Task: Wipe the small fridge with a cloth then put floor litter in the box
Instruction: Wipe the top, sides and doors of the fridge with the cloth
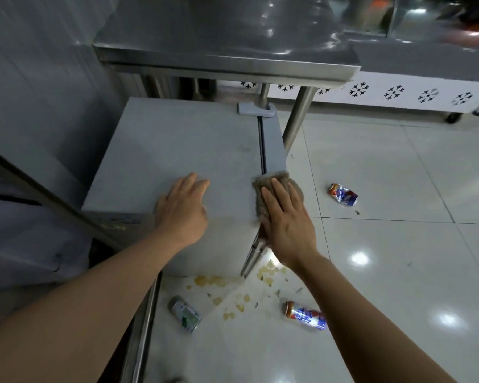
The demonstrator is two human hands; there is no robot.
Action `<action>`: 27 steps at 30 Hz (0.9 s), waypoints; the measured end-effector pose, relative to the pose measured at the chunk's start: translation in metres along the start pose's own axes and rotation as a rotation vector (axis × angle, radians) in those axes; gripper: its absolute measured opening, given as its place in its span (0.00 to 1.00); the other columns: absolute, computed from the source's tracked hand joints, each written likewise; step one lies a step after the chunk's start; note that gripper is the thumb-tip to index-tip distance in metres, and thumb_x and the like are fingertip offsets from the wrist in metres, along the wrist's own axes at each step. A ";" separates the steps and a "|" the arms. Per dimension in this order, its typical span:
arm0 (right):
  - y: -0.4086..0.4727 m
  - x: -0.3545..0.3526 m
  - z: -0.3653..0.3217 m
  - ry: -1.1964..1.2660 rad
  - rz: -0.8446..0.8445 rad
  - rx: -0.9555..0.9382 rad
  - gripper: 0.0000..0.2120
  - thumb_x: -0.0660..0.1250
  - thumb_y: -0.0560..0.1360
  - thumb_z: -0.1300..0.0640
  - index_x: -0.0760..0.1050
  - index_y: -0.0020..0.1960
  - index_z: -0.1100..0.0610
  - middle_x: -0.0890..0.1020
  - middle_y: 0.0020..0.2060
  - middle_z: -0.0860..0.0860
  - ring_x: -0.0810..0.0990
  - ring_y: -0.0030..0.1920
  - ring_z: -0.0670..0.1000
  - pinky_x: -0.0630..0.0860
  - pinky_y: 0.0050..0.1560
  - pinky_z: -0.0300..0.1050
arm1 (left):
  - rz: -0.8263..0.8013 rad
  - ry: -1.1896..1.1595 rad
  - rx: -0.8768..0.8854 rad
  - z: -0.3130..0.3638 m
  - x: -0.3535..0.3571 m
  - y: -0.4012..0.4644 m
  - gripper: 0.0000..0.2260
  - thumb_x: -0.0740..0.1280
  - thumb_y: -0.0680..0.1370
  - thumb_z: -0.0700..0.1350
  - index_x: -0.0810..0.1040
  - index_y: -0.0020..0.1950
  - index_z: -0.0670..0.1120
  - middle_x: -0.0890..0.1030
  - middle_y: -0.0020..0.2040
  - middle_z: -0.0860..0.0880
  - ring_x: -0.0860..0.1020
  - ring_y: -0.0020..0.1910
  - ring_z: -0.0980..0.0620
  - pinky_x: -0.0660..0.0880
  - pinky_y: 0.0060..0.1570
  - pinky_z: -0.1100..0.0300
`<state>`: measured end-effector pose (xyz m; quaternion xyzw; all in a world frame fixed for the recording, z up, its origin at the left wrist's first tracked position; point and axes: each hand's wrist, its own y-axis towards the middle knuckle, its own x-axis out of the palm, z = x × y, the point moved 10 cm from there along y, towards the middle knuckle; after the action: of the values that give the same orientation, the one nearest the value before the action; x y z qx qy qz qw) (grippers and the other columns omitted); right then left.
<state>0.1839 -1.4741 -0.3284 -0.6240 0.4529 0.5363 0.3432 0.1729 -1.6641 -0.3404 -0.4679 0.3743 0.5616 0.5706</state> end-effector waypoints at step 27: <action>-0.037 -0.001 -0.015 -0.121 1.044 -0.107 0.14 0.60 0.78 0.57 0.77 0.60 0.61 0.78 0.60 0.58 0.75 0.58 0.65 0.73 0.55 0.55 | 0.467 -0.029 0.135 -0.016 -0.006 -0.020 0.20 0.52 0.80 0.55 0.65 0.71 0.58 0.63 0.75 0.55 0.59 0.73 0.52 0.53 0.69 0.49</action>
<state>0.2242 -1.4749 -0.3271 -0.2999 0.6549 0.6933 0.0239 0.1940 -1.6793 -0.3368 -0.3213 0.5011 0.6584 0.4606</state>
